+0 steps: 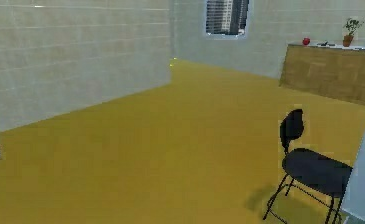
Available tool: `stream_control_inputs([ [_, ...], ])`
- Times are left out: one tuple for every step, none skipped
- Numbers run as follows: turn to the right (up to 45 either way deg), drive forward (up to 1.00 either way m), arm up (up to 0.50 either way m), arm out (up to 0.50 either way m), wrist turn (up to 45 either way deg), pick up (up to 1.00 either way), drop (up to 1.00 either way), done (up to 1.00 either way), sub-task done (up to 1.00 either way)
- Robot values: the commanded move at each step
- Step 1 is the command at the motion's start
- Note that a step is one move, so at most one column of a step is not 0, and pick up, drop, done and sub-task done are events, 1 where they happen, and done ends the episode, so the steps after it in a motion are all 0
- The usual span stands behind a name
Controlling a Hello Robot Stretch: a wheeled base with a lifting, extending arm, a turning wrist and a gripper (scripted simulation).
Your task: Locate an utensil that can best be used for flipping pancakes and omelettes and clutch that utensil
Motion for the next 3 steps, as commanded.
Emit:
stream_control_inputs([
  [0.0, 1.00, 0.00, 0.00, 0.0, 0.00, 0.00, 0.00, 0.00],
  [0.0, 0.40, 0.00, 0.00, 0.0, 0.00, 0.00, 0.00, 0.00],
  [45.0, 0.00, 0.00, 0.00, 0.0, 0.00, 0.00, 0.00, 0.00],
])
